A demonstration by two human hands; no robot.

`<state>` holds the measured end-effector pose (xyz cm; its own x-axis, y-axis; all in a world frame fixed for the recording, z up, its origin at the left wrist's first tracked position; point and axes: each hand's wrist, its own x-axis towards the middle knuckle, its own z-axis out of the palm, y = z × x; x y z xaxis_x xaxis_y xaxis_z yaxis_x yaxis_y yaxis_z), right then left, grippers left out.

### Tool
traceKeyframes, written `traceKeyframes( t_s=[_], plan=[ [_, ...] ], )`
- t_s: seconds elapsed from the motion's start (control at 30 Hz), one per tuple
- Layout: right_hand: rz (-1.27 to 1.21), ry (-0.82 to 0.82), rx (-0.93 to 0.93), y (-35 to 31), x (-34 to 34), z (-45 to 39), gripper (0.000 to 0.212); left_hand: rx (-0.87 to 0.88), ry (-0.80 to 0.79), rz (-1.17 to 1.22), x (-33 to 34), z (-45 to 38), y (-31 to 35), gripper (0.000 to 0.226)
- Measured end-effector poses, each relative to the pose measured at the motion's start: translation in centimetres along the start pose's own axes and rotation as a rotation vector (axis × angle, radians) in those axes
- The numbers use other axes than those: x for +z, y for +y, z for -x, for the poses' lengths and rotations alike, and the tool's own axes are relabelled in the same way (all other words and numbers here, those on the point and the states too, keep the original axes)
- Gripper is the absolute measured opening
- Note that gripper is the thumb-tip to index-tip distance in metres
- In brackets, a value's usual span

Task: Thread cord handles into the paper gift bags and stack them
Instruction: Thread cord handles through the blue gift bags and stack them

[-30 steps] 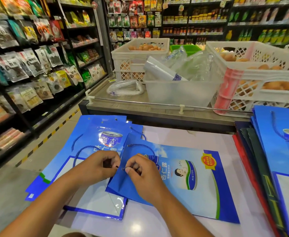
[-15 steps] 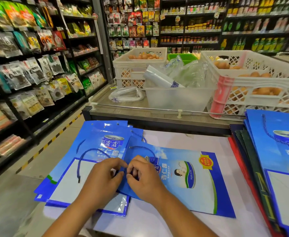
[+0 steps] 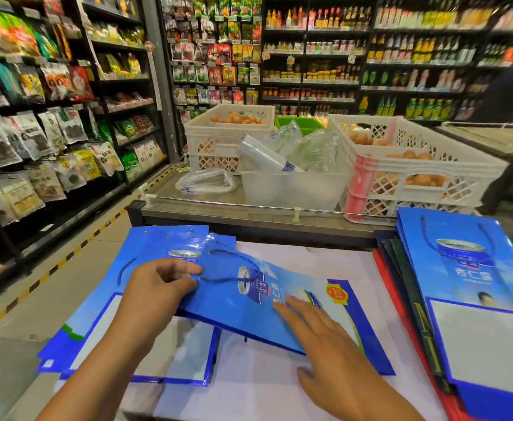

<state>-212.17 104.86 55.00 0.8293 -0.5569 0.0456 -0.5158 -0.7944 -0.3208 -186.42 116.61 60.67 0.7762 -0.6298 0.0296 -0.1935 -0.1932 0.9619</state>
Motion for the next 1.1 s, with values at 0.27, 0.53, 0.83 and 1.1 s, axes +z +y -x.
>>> traceKeyframes(
  t_s=[0.27, 0.53, 0.83, 1.1],
  plan=[
    [0.062, 0.444, 0.001, 1.4, -1.2, 2.3, 0.061, 0.085, -0.081, 0.162, -0.8, 1.8, 2.1, 0.014],
    [0.059, 0.595, -0.031, 0.1, -11.6, 1.6, 0.036, 0.381, -0.095, 0.262, -3.0, 3.8, 3.8, 0.029],
    [-0.243, 0.209, -0.072, 1.2, -16.0, -1.4, 0.050, 0.359, -0.020, -0.020, -2.0, 3.4, -0.8, 0.045],
    [0.009, 0.106, -0.023, 5.8, -11.7, -8.6, 0.043, 0.233, -0.148, 0.027, -0.5, 2.0, -4.7, 0.043]
  ],
)
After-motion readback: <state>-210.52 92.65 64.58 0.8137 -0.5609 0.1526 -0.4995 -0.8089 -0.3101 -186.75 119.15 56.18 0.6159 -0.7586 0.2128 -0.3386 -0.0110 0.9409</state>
